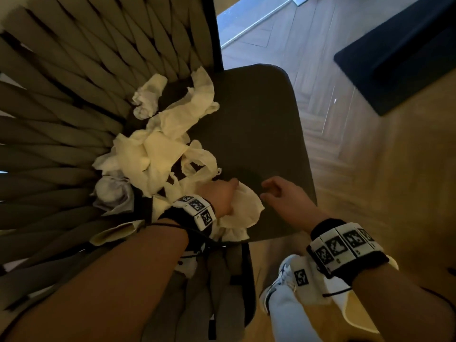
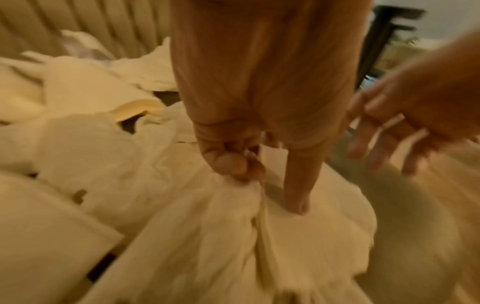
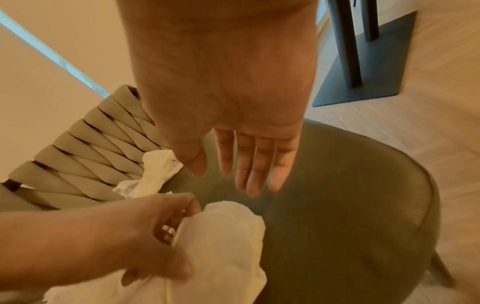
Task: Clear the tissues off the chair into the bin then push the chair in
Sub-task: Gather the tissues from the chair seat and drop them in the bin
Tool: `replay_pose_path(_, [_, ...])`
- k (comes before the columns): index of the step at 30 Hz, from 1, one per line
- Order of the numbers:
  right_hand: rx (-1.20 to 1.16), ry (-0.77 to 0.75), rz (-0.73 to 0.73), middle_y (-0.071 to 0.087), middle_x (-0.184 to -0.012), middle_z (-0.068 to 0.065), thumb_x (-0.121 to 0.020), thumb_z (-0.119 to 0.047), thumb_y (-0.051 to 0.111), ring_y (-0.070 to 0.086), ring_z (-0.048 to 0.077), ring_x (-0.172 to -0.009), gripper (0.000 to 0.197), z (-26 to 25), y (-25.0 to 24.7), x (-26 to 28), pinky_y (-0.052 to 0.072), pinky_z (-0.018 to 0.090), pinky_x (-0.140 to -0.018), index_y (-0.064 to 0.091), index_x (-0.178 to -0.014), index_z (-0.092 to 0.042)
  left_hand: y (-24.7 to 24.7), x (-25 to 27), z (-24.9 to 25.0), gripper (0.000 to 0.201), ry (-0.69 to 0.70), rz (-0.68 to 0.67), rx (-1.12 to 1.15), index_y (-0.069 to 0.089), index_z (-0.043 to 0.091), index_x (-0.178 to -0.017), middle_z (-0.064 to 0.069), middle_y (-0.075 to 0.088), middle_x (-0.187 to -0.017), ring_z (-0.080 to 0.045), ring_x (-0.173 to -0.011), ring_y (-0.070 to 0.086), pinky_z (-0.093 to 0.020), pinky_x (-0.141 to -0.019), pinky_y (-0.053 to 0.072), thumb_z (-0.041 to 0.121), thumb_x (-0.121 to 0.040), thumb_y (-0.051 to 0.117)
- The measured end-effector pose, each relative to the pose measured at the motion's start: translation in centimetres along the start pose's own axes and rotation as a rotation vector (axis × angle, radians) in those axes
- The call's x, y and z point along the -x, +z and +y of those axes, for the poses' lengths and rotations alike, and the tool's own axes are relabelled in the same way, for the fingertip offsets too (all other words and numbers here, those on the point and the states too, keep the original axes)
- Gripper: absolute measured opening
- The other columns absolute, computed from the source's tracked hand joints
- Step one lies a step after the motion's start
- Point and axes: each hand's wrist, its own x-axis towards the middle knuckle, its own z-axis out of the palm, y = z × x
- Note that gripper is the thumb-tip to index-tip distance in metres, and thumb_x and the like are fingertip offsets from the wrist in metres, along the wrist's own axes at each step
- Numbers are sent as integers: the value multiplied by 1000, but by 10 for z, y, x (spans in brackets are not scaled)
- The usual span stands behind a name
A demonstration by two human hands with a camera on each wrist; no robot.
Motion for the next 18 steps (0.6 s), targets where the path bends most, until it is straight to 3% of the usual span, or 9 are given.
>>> replay_pose_path(2, [-84,-23,5,49,-124,-11,-81,-37,68,51,7,-109,61,-6,3,-2,43,22,-87,42,-135,-29,-13,6,-8,40,51,-25,196,53,19,-122,-4,62,-118,-22,-109,59,-36,-91,48,23,-84,66])
replay_pose_path(4, [-218,-52,-94,45,-130,-12,-72,-37,76,49,9,-117,77,-14,3,-6,46,29,-96,37,-138,-34,-26,16,-11,15,141,11,350,59,30,-97,7,64,-97,-14,-93,61,-27,-76,46,24,-85,66])
replay_pose_path(6, [-304,-79,-213,54,-124,-10,-71,-27,79,56,9,-111,72,-24,1,-10,51,29,-93,44,-134,-31,-42,25,-11,21,210,64,433,53,37,-78,13,57,-81,-4,-78,56,-19,-65,39,23,-86,65])
replay_pose_path(8, [-334,-122,-225,63,-109,-7,-73,-19,77,63,6,-99,55,-35,-4,-14,54,24,-82,54,-122,-28,-57,29,-12,18,228,108,502,54,31,-78,13,56,-82,2,-76,54,-16,-64,37,19,-87,63])
replay_pose_path(12, [-420,-183,-192,69,-96,-5,-77,-10,72,68,6,-87,30,-52,-16,-18,55,20,-73,63,-99,-29,-81,31,-7,10,298,173,647,59,23,-88,9,62,-93,-4,-89,60,-22,-75,46,15,-85,65])
replay_pose_path(15, [-438,-213,-155,70,-96,-3,-79,-13,71,69,6,-87,23,-61,-18,-20,56,22,-74,64,-95,-27,-92,31,-2,17,343,260,748,60,19,-95,3,63,-102,-10,-98,61,-25,-82,52,6,-84,64])
replay_pose_path(18, [-420,-214,-89,69,-98,-3,-80,-21,71,68,8,-88,22,-67,-14,-19,56,22,-70,63,-100,-25,-97,28,-7,18,302,398,914,60,17,-97,1,64,-101,-11,-97,63,-24,-82,56,3,-86,59])
